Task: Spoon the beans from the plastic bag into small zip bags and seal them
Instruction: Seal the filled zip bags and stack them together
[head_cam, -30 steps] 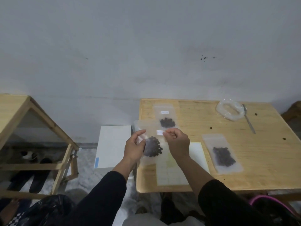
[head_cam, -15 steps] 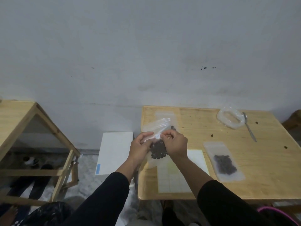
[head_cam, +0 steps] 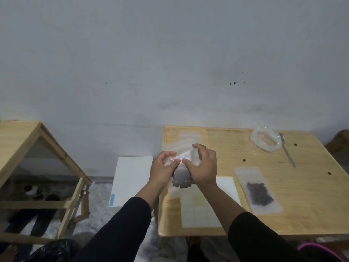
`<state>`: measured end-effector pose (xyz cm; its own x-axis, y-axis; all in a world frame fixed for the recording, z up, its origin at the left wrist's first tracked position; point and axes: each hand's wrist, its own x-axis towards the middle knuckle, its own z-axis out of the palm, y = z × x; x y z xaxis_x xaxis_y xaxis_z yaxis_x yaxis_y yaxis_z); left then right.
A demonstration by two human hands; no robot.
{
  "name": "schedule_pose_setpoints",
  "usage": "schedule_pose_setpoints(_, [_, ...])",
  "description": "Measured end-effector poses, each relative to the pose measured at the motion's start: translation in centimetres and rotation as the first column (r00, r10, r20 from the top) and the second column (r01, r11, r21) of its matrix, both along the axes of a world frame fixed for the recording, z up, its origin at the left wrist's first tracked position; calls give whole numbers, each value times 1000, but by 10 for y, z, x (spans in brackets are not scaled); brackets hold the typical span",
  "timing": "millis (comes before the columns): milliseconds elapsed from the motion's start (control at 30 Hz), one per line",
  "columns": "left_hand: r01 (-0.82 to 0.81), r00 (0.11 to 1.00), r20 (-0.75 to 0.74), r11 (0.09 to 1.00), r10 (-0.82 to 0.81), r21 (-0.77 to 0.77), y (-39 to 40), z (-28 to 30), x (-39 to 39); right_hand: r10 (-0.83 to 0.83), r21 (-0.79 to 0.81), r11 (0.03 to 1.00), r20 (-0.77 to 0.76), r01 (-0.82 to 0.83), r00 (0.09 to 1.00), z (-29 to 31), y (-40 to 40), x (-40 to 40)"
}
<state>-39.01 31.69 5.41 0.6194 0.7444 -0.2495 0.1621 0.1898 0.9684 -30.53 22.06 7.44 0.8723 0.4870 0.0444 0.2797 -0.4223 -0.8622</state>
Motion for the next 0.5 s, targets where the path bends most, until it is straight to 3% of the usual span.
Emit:
schedule_pose_setpoints(200, [47, 998, 37, 999, -48, 24, -4, 4, 2, 155, 168, 977, -141, -131, 978, -1, -6, 3])
schedule_pose_setpoints(500, [97, 992, -98, 968, -76, 232, -8, 10, 9, -46, 188, 976, -306, 108, 951, -6, -10, 8])
